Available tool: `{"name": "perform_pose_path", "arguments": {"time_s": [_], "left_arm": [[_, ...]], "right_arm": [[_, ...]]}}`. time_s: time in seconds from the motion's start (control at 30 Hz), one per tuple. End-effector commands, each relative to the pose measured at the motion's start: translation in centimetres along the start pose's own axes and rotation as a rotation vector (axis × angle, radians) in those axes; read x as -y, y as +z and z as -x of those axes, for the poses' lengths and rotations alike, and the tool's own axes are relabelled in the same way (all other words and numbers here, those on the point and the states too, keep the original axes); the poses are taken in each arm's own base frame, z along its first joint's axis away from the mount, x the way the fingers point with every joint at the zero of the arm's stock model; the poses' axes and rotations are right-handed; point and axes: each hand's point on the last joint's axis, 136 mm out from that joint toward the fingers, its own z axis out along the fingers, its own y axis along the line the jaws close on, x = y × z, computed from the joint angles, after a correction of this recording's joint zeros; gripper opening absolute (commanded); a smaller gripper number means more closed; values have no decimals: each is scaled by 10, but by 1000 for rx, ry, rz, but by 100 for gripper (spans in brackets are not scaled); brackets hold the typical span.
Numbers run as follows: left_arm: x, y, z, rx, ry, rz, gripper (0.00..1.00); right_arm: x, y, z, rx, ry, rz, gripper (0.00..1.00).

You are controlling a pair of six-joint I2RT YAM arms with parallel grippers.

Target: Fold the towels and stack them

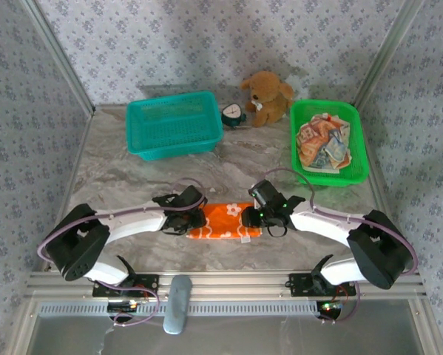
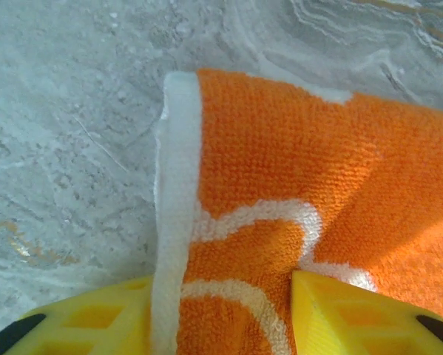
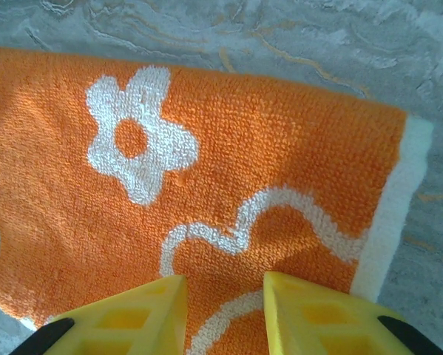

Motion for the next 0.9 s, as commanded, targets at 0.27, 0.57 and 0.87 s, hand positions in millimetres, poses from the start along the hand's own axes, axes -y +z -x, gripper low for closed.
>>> {"name": "perform_pose_path", "arguments": {"time_s": [0.27, 0.57, 0.87], "left_arm": [[-42, 7, -10, -33, 70, 218, 0], [-16, -80, 42, 47, 101, 196, 0], [20, -180, 121, 162, 69, 91, 0]], "right_arm": [[7, -34, 18, 56, 30, -4, 48], [13, -71, 55, 182, 83, 19, 87], [17, -89, 85, 261, 106, 20, 100]]}}
